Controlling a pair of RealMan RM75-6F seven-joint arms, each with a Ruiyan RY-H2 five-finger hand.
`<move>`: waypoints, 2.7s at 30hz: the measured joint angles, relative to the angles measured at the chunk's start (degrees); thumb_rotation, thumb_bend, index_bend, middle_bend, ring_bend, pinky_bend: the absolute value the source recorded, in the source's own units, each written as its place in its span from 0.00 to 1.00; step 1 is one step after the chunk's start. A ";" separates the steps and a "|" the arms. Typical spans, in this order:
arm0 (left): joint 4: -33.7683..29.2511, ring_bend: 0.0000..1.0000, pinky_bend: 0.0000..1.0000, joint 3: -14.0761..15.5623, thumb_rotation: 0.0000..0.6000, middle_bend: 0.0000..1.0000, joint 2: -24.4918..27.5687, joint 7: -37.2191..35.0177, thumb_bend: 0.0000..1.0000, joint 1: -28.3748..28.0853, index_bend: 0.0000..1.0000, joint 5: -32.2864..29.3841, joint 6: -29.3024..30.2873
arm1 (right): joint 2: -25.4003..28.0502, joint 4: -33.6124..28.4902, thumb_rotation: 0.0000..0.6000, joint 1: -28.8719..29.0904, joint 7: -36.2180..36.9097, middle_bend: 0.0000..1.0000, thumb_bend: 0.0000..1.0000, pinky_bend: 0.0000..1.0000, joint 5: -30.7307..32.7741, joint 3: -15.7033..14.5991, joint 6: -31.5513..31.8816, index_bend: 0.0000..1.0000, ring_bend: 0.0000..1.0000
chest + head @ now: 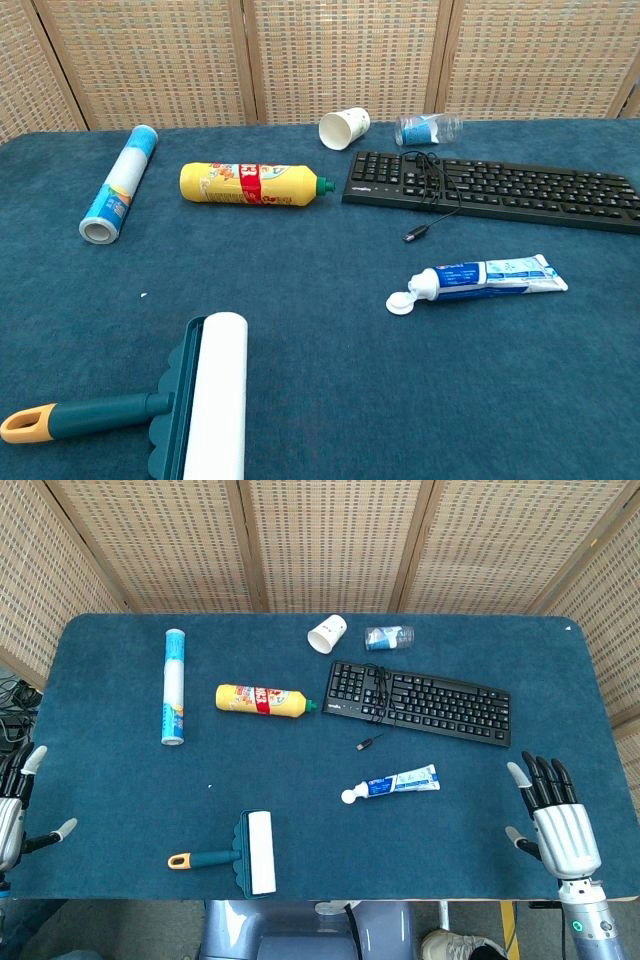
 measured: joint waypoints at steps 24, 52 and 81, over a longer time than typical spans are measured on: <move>3.09 0.00 0.00 -2.49 1.00 0.00 -2.26 0.11 0.00 -1.48 0.00 -3.82 -5.23 | -2.48 -2.86 1.00 22.18 -1.46 0.29 0.07 0.26 2.98 6.15 -35.36 0.26 0.17; 3.83 0.00 0.00 -2.87 1.00 0.00 -3.04 0.24 0.00 -1.94 0.00 -4.17 -7.25 | -14.03 10.63 1.00 30.58 -11.81 0.38 0.39 0.30 13.17 5.86 -46.74 0.37 0.26; 4.58 0.00 0.00 -2.88 1.00 0.00 -4.06 -0.03 0.00 -1.84 0.00 -2.75 -6.25 | -17.85 18.21 1.00 29.73 -0.03 0.61 0.64 0.65 8.53 3.72 -41.20 0.63 0.52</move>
